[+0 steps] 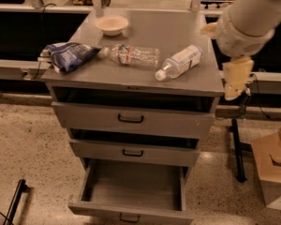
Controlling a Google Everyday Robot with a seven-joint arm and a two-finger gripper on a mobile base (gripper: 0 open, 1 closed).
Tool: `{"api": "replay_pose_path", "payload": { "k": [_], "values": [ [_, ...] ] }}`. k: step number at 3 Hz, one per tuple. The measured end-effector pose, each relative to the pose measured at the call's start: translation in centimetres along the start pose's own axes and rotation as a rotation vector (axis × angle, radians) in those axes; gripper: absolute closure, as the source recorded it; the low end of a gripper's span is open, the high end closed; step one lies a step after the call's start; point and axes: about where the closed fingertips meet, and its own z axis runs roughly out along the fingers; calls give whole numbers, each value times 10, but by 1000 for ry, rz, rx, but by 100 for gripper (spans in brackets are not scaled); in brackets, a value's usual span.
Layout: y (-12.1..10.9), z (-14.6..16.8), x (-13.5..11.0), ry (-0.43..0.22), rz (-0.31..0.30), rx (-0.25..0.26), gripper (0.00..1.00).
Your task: Place blue plastic bottle into bottom drawer
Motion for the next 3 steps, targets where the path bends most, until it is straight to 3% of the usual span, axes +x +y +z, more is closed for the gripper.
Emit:
{"api": "replay_pose_path", "payload": {
  "k": [1,3],
  "values": [
    [-34,32,-7,19,-107,-9,0],
    [-83,103,-37,-36,-290,-96,0]
  ]
}}
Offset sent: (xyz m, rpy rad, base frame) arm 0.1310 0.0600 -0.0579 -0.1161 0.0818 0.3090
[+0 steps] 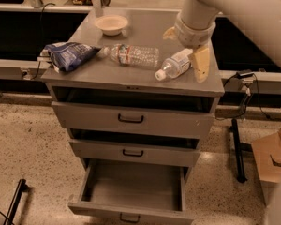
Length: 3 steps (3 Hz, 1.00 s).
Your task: Place blue plastic bottle into bottom drawer
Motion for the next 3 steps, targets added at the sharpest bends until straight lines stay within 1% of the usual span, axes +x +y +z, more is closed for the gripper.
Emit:
{"api": "replay_pose_path", "payload": {
  "k": [1,2,3],
  "values": [
    [-9,43,-5,-13,-73,-81,0],
    [-12,72,3,13,-112,-138,19],
    [-11,83,9,33,-131,-160,41]
  ]
}}
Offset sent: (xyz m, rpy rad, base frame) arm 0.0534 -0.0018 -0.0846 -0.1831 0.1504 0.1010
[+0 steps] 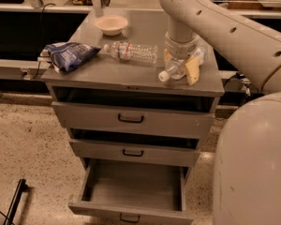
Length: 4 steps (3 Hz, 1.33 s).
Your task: Place blue plastic bottle into bottom drawer
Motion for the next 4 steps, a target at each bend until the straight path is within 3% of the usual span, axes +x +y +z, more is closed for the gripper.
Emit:
{"api": "replay_pose_path", "payload": {
  "k": [2,3,4],
  "values": [
    [-1,-4,1,6,-6,-2,89],
    [-2,-17,-5,52,44,-7,100],
    [33,-35,6,152,199,-51,100]
  ]
}}
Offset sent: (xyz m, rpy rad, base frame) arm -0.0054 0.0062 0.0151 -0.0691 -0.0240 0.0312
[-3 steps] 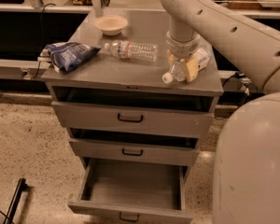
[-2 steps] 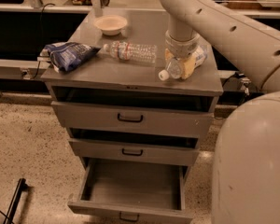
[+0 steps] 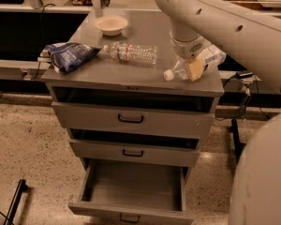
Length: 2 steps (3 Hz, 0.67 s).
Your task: Place blue plastic bottle into bottom drawer
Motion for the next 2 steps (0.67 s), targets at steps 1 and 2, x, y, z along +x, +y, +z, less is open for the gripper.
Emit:
{"api": "replay_pose_path", "payload": {
  "k": [1,2],
  "values": [
    [60,-18,33,33,238,-92,100],
    [123,-9,64,-47,541,-181,100]
  ]
}}
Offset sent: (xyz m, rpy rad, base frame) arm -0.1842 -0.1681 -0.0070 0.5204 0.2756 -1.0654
